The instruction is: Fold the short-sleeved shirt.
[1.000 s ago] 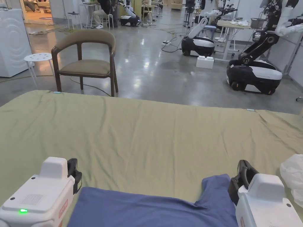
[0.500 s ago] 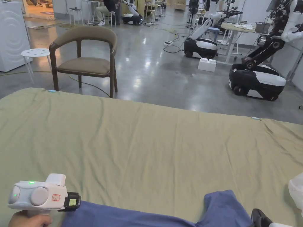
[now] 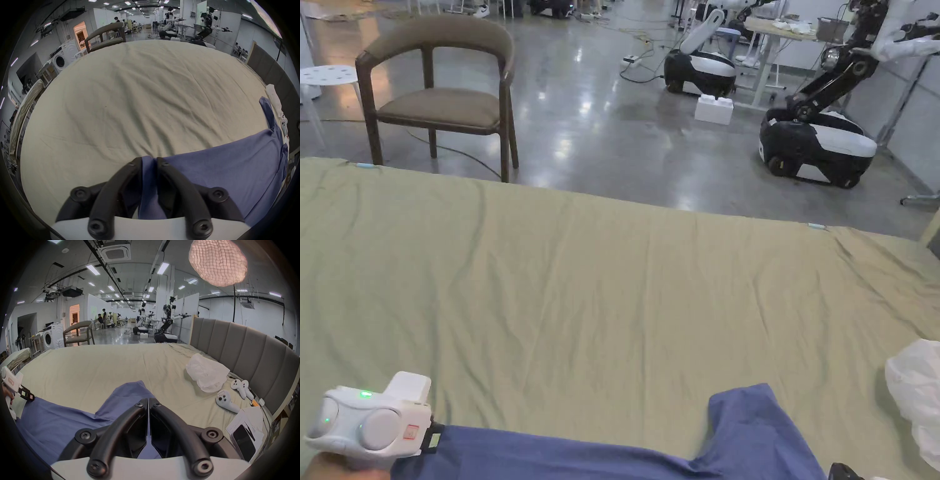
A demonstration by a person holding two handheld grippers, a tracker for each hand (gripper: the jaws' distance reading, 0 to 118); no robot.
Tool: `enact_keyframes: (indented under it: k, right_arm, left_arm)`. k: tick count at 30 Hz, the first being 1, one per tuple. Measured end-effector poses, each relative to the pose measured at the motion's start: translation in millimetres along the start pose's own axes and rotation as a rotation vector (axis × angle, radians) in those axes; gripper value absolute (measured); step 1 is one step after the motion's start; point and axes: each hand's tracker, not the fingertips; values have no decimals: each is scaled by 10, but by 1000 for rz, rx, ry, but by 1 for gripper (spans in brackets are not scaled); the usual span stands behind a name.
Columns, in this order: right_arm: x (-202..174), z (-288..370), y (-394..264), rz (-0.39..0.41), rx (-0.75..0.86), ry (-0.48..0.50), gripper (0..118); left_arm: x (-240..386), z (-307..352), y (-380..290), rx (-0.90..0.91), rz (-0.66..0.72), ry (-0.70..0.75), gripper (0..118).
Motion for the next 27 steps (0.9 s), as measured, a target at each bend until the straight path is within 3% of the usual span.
enact_keyframes:
  k: [3, 5, 7, 12, 14, 18, 21, 22, 25, 27]
  right_arm:
    - [133, -253, 100, -9, -73, 1, 15]
    - [242, -541, 187, 15, -176, 37, 45]
    - [312, -872, 263, 49, -298, 63, 59]
    - [455, -1630, 280, 42, -520, 138, 60]
    - [461, -1827, 232, 74, -569, 129, 60]
    - [453, -2130, 86, 62, -636, 175, 60]
    - [421, -2131, 79, 61, -628, 152, 56]
    - [406, -2129, 90, 68, -629, 147, 48]
    - [350, -2074, 84, 91, -599, 151, 5]
    - [362, -2083, 64, 84, -598, 187, 1]
  left_arm:
    - [-92, 36, -7, 1, 22, -49, 1]
    - [-145, 105, -25, 17, 59, -68, 0]
    - [-196, 187, -34, 43, 77, -73, 0]
    - [-210, 471, -86, 119, 72, -89, 0]
    - [-204, 555, -106, 146, 63, -86, 0]
    - [-171, 654, -161, 171, 43, -78, 0]
    - [-166, 657, -189, 167, 45, -72, 0]
    - [-156, 648, -191, 165, 49, -69, 0]
    - [-138, 644, -217, 163, 47, -63, 0]
    - [-115, 653, -236, 163, 46, -60, 0]
